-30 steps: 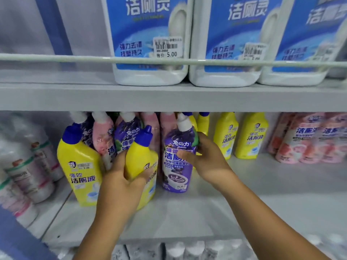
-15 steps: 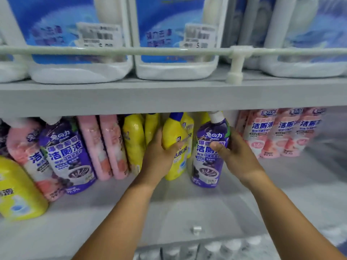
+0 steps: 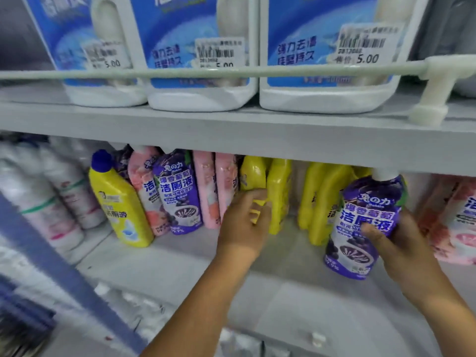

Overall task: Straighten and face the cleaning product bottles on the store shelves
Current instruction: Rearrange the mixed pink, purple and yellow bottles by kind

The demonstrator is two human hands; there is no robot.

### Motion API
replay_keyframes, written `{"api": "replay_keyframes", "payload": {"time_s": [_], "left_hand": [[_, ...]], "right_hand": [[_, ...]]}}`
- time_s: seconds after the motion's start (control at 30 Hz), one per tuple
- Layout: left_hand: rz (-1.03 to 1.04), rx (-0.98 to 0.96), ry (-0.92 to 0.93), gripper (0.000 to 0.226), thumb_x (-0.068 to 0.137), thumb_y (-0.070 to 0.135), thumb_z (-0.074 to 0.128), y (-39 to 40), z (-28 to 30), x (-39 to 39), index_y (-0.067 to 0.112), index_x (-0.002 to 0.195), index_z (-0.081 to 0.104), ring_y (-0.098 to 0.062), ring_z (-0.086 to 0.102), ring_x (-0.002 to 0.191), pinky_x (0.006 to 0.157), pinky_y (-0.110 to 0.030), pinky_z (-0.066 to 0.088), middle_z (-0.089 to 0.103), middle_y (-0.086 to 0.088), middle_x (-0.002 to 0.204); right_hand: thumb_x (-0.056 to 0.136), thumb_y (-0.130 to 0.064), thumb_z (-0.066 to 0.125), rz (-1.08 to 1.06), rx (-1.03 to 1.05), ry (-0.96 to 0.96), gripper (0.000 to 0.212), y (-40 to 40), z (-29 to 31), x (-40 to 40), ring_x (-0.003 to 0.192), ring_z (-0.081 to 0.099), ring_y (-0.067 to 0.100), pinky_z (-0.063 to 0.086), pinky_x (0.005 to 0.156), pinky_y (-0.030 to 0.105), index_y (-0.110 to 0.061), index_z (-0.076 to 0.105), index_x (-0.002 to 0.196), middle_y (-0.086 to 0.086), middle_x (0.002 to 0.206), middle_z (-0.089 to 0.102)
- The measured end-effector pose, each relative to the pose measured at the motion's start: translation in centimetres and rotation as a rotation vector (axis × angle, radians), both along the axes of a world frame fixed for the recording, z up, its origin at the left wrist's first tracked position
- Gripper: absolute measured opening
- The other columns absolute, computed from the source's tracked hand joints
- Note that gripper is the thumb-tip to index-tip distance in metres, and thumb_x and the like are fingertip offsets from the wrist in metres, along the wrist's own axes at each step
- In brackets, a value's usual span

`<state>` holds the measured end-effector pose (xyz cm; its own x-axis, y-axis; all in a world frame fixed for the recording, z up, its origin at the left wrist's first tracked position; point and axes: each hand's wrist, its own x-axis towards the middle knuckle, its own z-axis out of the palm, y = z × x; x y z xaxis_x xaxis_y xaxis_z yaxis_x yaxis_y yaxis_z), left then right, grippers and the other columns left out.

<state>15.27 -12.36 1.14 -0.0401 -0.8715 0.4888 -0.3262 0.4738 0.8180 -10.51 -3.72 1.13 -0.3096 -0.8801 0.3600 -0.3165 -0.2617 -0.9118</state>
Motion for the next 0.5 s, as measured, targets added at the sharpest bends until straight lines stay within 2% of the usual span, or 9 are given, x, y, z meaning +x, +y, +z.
{"api": "replay_keyframes", "payload": {"time_s": [0.07,0.1,0.17,0.2,0.23,0.3,0.33,0.43,0.5], "left_hand": [[0.152,-0.132,0.065,0.014,0.096,0.018,0.063,0.3,1.0,4.3,0.025,0.108,0.067,-0.005,0.066,0.094,0.077,-0.022,0.054,0.064,0.007,0.106],[0.241,-0.201,0.081,0.014,0.097,0.017,0.063,0.2,1.8,6.5,0.019,0.109,0.068,-0.009,0.066,0.098,0.081,-0.028,0.056,0.063,0.007,0.106],[0.363,-0.279,0.102,0.019,0.096,0.020,0.062,-0.2,3.4,10.4,0.014,0.113,0.067,-0.020,0.066,0.105,0.088,-0.045,0.057,0.064,0.001,0.110],[0.387,-0.281,0.123,0.019,0.095,0.024,0.062,-0.3,4.4,12.0,0.018,0.113,0.065,-0.022,0.065,0.107,0.088,-0.051,0.057,0.064,-0.002,0.112],[0.409,-0.278,0.136,0.019,0.094,0.028,0.062,-0.4,5.2,13.6,0.025,0.113,0.064,-0.023,0.065,0.108,0.088,-0.054,0.056,0.065,-0.003,0.114],[0.488,-0.283,0.151,0.019,0.092,0.034,0.063,-0.5,5.9,16.6,0.036,0.111,0.062,-0.024,0.064,0.111,0.095,-0.053,0.053,0.066,-0.004,0.116],[0.519,-0.278,0.171,0.019,0.091,0.036,0.064,-0.6,6.0,18.1,0.040,0.109,0.061,-0.024,0.065,0.112,0.098,-0.051,0.052,0.066,-0.004,0.117],[0.526,-0.181,0.222,0.023,0.088,0.041,0.067,-1.0,5.9,21.4,0.049,0.107,0.057,-0.018,0.066,0.109,0.095,-0.050,0.055,0.065,-0.003,0.120],[0.503,-0.129,0.203,0.026,0.091,0.032,0.071,-1.5,5.8,22.4,0.040,0.111,0.057,-0.011,0.064,0.099,0.093,-0.043,0.056,0.065,0.004,0.111]], "right_hand": [[0.085,-0.043,0.072,-0.021,0.011,-0.006,0.050,-0.5,-1.0,0.8,0.108,0.071,0.022,0.057,0.089,0.037,-0.016,0.059,0.125,-0.001,0.115,0.074],[0.085,-0.043,0.074,-0.051,0.019,-0.002,0.048,-0.7,-1.5,1.3,0.106,0.071,0.020,0.058,0.088,0.037,-0.018,0.061,0.124,-0.002,0.113,0.075],[0.078,-0.051,0.080,-0.189,-0.012,-0.041,0.047,-0.5,-2.3,2.0,0.096,0.070,-0.001,0.058,0.083,0.021,-0.028,0.066,0.116,-0.014,0.106,0.075],[0.076,-0.052,0.083,-0.300,-0.037,-0.055,0.051,-0.1,-2.7,2.0,0.096,0.067,-0.009,0.056,0.085,0.015,-0.029,0.065,0.118,-0.016,0.109,0.072],[0.075,-0.055,0.083,-0.421,-0.013,-0.015,0.062,0.2,-3.6,1.8,0.103,0.063,-0.010,0.054,0.093,0.019,-0.026,0.062,0.125,-0.013,0.118,0.068],[0.076,-0.053,0.083,-0.559,-0.053,0.099,0.067,0.5,-4.0,2.8,0.115,0.062,0.011,0.052,0.101,0.043,-0.024,0.057,0.130,-0.006,0.128,0.061],[0.080,-0.047,0.082,-0.528,-0.104,0.083,0.055,0.5,-3.5,4.5,0.112,0.061,0.020,0.051,0.099,0.047,-0.023,0.058,0.123,-0.001,0.123,0.061],[0.087,-0.019,0.073,-0.183,-0.277,0.015,0.018,-1.0,1.3,13.4,0.088,0.065,0.017,0.053,0.084,0.027,-0.018,0.062,0.101,0.008,0.098,0.066],[0.090,-0.013,0.072,0.041,-0.205,0.025,0.015,-2.6,4.4,18.2,0.084,0.067,0.017,0.055,0.078,0.029,-0.025,0.065,0.096,-0.002,0.097,0.071]]}}
